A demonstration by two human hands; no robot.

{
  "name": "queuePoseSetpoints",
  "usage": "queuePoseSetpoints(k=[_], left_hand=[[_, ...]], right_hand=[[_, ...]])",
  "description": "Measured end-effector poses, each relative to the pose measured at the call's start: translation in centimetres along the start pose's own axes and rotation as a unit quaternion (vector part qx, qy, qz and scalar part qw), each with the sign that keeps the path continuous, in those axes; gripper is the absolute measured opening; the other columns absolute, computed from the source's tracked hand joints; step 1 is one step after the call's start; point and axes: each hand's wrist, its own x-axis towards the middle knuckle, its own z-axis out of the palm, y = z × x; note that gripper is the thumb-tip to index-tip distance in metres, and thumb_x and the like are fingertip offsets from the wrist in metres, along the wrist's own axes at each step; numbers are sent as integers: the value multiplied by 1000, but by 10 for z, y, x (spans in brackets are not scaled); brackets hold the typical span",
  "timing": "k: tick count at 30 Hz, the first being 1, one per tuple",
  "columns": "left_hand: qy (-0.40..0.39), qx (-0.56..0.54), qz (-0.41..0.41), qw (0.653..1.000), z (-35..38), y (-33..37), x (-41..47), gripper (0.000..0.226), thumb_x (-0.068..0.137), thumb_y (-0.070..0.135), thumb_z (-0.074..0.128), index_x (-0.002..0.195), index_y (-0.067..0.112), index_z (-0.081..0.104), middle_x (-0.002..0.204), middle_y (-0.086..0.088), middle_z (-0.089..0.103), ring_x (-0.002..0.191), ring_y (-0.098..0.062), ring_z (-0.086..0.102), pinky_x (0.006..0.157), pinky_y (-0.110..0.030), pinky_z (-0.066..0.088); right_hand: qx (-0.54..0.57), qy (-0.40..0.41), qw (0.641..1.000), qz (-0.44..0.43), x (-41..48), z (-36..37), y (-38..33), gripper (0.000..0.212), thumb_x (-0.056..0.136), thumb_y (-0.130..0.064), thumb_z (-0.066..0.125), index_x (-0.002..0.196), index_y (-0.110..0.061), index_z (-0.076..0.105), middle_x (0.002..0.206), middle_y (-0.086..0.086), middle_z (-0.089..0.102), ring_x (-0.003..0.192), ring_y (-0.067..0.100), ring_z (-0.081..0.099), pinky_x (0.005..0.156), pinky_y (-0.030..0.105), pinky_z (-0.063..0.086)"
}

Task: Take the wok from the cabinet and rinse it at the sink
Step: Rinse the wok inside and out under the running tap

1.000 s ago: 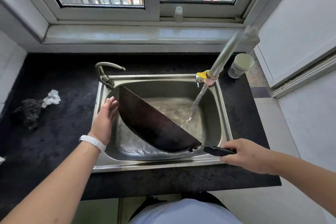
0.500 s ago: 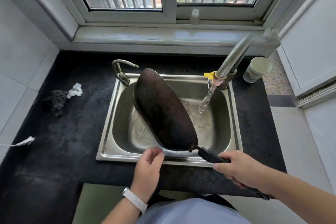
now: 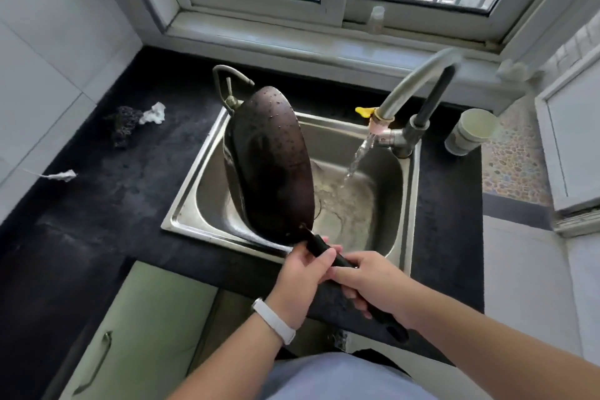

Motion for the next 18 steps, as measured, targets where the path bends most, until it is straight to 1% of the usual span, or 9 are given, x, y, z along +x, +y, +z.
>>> queuePoseSetpoints(k=[1, 3, 7, 8, 10, 13, 15, 16, 18], left_hand=[[3, -38, 4, 999, 1, -4, 0, 23, 93, 9, 61, 115, 5, 55, 106, -12, 71, 101, -27, 69, 92, -41, 54], [19, -45, 23, 999, 2, -8, -3, 29, 85, 13, 65, 111, 5, 55, 105, -14, 71, 102, -29, 68, 93, -45, 54], [49, 28, 56, 997, 0, -11, -10, 14, 91, 9, 66, 103, 5, 59, 98, -12, 73, 96, -28, 70, 89, -44, 56], [52, 42, 57, 996, -1, -10, -11, 13, 92, 7, 65, 104, 3, 60, 98, -12, 74, 96, -26, 71, 88, -41, 57], [45, 60, 53, 996, -4, -10, -12, 17, 91, 5, 66, 106, -1, 60, 99, -14, 74, 98, -26, 71, 87, -37, 57], [40, 55, 49, 996, -5, -8, -14, 18, 90, 3, 67, 106, -2, 61, 96, -12, 74, 95, -23, 72, 79, -30, 57], [45, 50, 44, 997, -3, -8, -11, 18, 88, 5, 69, 104, 0, 61, 94, -11, 75, 92, -23, 72, 76, -28, 56], [47, 50, 41, 997, -1, -9, -9, 17, 88, 7, 71, 102, 2, 62, 93, -11, 75, 92, -24, 73, 76, -30, 56], [50, 54, 36, 997, 1, -9, -5, 17, 85, 11, 74, 98, 6, 64, 91, -10, 75, 91, -26, 72, 77, -35, 57]], right_hand=[[-1, -5, 1000, -3, 0, 0, 0, 28, 89, -31, 64, 91, -3, 63, 57, 1, 47, 45, 15, 42, 43, 26, 37], [-5, -14, 1000, -9, 1, 1, 2, 17, 88, -25, 64, 84, -9, 59, 58, 2, 48, 45, 16, 42, 43, 27, 38], [-41, -25, 998, -33, -2, 4, 5, 3, 88, -13, 62, 86, -11, 61, 59, 5, 51, 45, 17, 46, 45, 30, 42], [-59, -24, 997, -40, -4, 5, 5, 2, 90, -11, 60, 88, -12, 61, 59, 4, 52, 45, 16, 47, 45, 30, 43], [-90, -18, 995, -48, -7, 8, 5, 12, 91, -11, 57, 95, -20, 63, 59, 2, 54, 46, 15, 50, 48, 32, 49], [-180, 26, 981, -61, -13, 13, 6, 31, 94, -19, 57, 119, -36, 57, 72, -4, 61, 56, 15, 60, 60, 36, 58], [-307, 87, 945, -72, -17, 18, 9, 38, 97, -32, 54, 135, -35, 47, 83, -7, 63, 69, 16, 63, 66, 35, 54], [-353, 120, 926, -66, -19, 20, 10, 39, 99, -38, 51, 137, -34, 44, 89, -5, 65, 77, 19, 64, 68, 36, 51], [-383, 174, 906, -48, -21, 26, 15, 34, 101, -45, 44, 132, -32, 41, 98, 0, 69, 88, 26, 65, 70, 37, 49]])
